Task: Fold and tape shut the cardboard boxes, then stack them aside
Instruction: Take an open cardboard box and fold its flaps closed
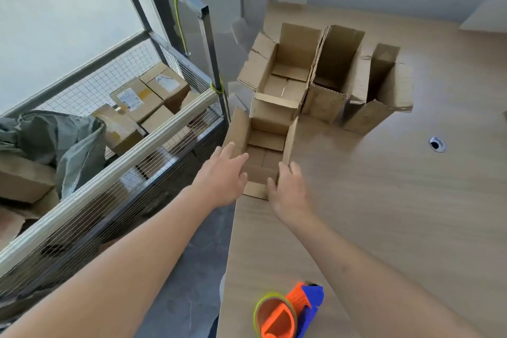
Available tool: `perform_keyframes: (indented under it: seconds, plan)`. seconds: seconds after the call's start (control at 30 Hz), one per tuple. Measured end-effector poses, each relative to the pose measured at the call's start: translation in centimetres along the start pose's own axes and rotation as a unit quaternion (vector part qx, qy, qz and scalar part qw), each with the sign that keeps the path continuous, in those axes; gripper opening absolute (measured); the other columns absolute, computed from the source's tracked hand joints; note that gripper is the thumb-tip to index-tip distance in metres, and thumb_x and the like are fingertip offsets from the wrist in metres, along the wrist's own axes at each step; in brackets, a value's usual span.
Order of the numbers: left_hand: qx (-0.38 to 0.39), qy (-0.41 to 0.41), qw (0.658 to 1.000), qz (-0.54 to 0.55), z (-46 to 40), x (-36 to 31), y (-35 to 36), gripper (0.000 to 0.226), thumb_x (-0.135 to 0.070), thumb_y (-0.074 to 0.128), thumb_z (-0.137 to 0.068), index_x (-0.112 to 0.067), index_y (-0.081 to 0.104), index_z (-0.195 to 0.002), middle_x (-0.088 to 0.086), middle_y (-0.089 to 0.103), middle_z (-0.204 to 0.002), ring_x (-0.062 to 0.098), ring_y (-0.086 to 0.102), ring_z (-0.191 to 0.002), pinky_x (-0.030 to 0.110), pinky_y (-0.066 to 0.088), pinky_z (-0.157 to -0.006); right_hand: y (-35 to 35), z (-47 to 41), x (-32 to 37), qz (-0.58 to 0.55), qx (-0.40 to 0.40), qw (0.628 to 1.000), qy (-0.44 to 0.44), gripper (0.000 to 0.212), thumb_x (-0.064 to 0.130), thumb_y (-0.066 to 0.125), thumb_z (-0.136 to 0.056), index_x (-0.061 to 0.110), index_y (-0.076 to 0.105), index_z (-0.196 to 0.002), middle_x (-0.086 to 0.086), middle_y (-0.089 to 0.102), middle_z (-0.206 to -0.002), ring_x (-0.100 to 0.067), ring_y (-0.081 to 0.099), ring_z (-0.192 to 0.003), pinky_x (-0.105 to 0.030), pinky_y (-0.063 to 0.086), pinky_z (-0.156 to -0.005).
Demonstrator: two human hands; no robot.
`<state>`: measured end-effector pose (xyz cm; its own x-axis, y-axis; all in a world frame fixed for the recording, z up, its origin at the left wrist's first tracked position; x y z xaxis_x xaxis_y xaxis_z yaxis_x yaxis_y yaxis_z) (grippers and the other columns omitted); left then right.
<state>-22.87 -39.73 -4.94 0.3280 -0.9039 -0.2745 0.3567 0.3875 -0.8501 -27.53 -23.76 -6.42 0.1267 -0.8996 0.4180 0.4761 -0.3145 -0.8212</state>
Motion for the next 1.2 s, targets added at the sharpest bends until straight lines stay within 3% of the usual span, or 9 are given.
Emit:
perform_keyframes:
  seconds: [0.1,0.27,0.5,0.7,0.83,0.97,1.03,1.1,1.2]
  plan:
    - [-0.027,0.003,0.999,-0.032,0.0,0.4,-0.1,0.042,-0.034,0.047,-0.101,-0.02,0.048,-0.141,0.015,0.039,-0.144,0.038,0.041,-0.124,0.048,0.045,-0.1,0.0,-0.1,-0.3,-0.015,-0.036,0.999,0.015,0.036,0.03,0.045,-0.105,0.021,0.052,-0.139,0.002,0.045,-0.14,-0.026,0.057,-0.116,-0.036,0.046,-0.079]
    - [-0.041,0.01,0.999,-0.032,1.1,-0.2,-0.7,0.031,-0.032,0.048,-0.098,-0.017,0.053,-0.124,0.014,0.046,-0.118,0.033,0.047,-0.098,0.043,0.048,-0.084,-1.1,1.3,-1.7,-0.027,-0.053,0.996,0.064,0.034,0.007,0.045,-0.096,0.019,0.063,-0.122,0.001,0.057,-0.124,-0.027,0.058,-0.111,-0.039,0.052,-0.085]
    - [-0.002,0.055,0.993,-0.107,1.8,-3.2,1.4,0.044,-0.03,0.053,-0.095,-0.022,0.049,-0.138,0.019,0.035,-0.141,0.043,0.031,-0.132,0.047,0.041,-0.102,-2.7,4.6,-6.0,-0.033,-0.051,0.992,0.114,0.067,-0.007,0.047,-0.088,0.035,0.051,-0.14,0.007,0.057,-0.136,-0.022,0.056,-0.12,-0.032,0.046,-0.081]
    - [0.038,0.056,0.989,-0.135,2.3,-6.8,3.9,0.081,-0.03,0.065,-0.088,-0.031,0.023,-0.157,0.026,0.008,-0.161,0.048,0.003,-0.15,0.05,0.024,-0.119,-5.2,6.8,-12.1,-0.017,-0.034,0.992,0.116,0.056,-0.009,0.046,-0.085,0.034,0.055,-0.119,0.004,0.058,-0.124,-0.024,0.056,-0.106,-0.032,0.046,-0.076]
    - [0.071,0.057,0.991,-0.097,2.4,-10.3,6.0,0.103,-0.037,0.076,-0.085,-0.033,0.008,-0.163,0.014,-0.012,-0.167,0.039,-0.012,-0.155,0.05,0.02,-0.124,-7.1,7.5,-16.4,-0.001,-0.04,0.994,0.1,0.054,-0.012,0.044,-0.082,0.033,0.054,-0.111,0.004,0.056,-0.119,-0.025,0.056,-0.105,-0.033,0.048,-0.076]
    - [0.101,0.034,0.994,0.0,2.5,-14.0,9.3,0.113,-0.041,0.083,-0.081,-0.024,0.008,-0.164,0.007,-0.013,-0.169,0.032,0.005,-0.156,0.044,0.025,-0.124,-9.0,7.2,-21.7,0.018,-0.063,0.994,0.084,0.062,-0.015,0.044,-0.083,0.037,0.054,-0.115,0.006,0.052,-0.122,-0.024,0.052,-0.106,-0.033,0.047,-0.075]
    - [0.102,0.018,0.994,0.021,2.4,-15.3,10.7,0.121,-0.046,0.085,-0.078,-0.02,0.003,-0.164,0.005,-0.015,-0.168,0.031,0.013,-0.155,0.043,0.029,-0.122,-9.6,6.9,-23.9,0.045,-0.064,0.994,0.08,0.068,-0.007,0.049,-0.088,0.046,0.05,-0.131,0.005,0.041,-0.145,-0.027,0.048,-0.117,-0.036,0.046,-0.087]
    - [0.092,0.003,0.996,0.02,2.4,-16.4,11.7,0.125,-0.05,0.084,-0.078,-0.015,0.001,-0.163,0.008,-0.013,-0.168,0.034,0.019,-0.153,0.042,0.029,-0.122,-9.6,6.8,-25.9,0.123,-0.044,0.986,0.103,0.08,0.01,0.057,-0.094,0.055,0.026,-0.151,-0.004,0.011,-0.165,-0.034,0.037,-0.134,-0.043,0.041,-0.105]
    - [0.086,-0.016,0.996,0.008,3.0,-17.8,12.6,0.123,-0.055,0.08,-0.08,-0.009,0.0,-0.162,0.015,-0.006,-0.166,0.04,0.024,-0.15,0.043,0.028,-0.122,-9.7,7.5,-28.8,0.126,-0.011,0.976,0.176,0.09,0.021,0.061,-0.096,0.06,0.003,-0.153,-0.013,-0.009,-0.166,-0.041,0.029,-0.14,-0.049,0.039,-0.105]
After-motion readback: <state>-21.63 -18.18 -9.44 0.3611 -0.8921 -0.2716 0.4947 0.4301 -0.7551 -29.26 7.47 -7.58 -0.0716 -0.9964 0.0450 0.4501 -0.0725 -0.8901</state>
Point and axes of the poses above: each hand's wrist, its own z-axis away from the middle knuckle, its own y-axis out of the palm, x = y × z, the point moved 7 cm from there along -z, towards the middle knuckle
